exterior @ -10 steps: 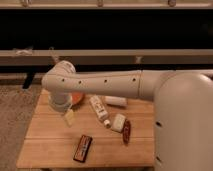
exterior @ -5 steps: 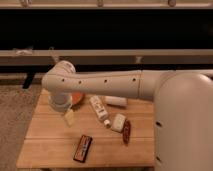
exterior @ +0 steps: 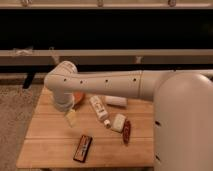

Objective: Place the bottle in the ceramic bowl

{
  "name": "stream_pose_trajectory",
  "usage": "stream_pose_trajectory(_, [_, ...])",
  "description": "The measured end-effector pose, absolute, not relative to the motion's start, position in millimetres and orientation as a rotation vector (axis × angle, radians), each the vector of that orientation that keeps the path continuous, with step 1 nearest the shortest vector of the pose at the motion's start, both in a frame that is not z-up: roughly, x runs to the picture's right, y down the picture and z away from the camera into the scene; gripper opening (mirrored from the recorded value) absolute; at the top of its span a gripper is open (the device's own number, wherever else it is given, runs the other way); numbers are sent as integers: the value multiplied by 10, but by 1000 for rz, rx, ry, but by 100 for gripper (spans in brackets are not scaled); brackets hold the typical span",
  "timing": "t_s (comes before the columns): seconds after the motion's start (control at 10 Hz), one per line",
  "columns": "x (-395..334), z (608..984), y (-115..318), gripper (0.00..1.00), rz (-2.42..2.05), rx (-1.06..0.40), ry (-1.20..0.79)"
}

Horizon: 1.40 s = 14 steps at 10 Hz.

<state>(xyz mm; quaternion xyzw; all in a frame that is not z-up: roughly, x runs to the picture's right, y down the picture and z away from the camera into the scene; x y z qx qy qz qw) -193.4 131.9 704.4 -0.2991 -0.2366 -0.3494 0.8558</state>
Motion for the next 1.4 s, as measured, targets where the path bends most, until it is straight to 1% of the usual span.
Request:
stream_pose_trajectory(0.4, [-1072, 7591, 1315, 80, -546, -724, -371])
stream_pose_trajectory(0.5, [-864, 7682, 1325, 80, -481, -744, -326])
stream_pose_trajectory(0.6, [-584, 7833, 1316, 80, -351, -769, -233])
stream_pose_trajectory(1.0, [-370, 8018, 1209, 80, -182, -757, -48])
stream_pose_trajectory(1.4, [-228, 8252, 1100, 80, -56, -735, 43])
